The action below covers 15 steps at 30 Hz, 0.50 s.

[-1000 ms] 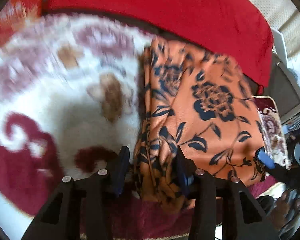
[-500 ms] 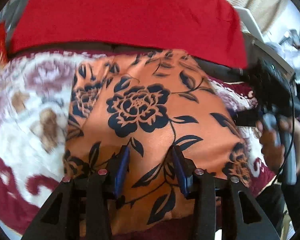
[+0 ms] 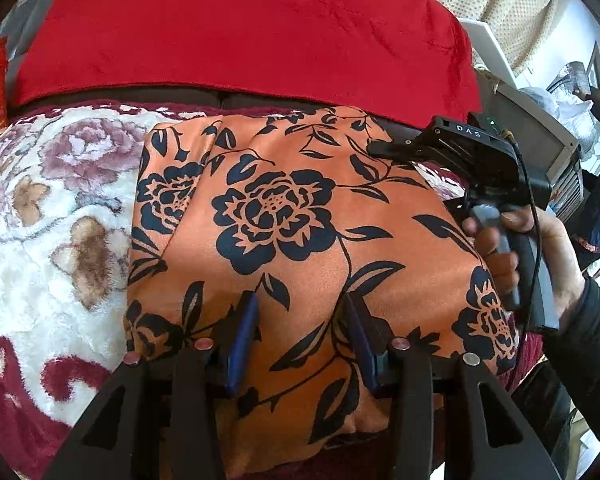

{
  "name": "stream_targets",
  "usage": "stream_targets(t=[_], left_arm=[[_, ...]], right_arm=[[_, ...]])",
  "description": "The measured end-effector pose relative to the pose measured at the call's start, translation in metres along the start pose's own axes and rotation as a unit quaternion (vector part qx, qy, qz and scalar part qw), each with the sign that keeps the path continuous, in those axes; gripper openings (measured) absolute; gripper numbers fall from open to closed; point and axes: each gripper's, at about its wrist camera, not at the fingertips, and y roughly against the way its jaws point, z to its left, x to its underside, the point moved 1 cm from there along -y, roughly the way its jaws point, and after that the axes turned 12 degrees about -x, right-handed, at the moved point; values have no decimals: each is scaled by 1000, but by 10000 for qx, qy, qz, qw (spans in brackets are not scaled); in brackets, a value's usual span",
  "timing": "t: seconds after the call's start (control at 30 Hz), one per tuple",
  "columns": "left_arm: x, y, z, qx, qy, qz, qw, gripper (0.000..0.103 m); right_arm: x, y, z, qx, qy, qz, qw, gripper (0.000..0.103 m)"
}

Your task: Fold small clothes

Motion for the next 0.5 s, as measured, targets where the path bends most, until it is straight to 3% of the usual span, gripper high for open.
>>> stream_targets(t=[0.03,0.1,0.17,0.2,0.27,0.3,0.4,0.5], left_arm=[[0,1,1,9,3,2,10000,47],[-2,-4,4,45,63,8,10000,47],[-5,-3,4,39,139,54,9999,47],[-7,-1,6,31,228,75,9997,47],[-13,7,8,53,384,28,9992,46],[-16,15,9,46,428,-83,9990,46],[-26,26,3,-138,407,-220,9988,48],[-31,28,-6,-377,326,-220,9985,49]], right_arm=[[-2,2,3,29,3,28,10000,32],[-2,10,17,151,252,46,9996,31],[-3,9,14,265,122,52,9996,32],[-2,11,13,242,38,33,9997,39],[5,26,19,148,-62,-89,9998,72],[11,33,28,-8,-60,-96,9999,82],[38,64,48,-378,251,-115,9989,82],[83,71,64,-354,433,295,9980,82]])
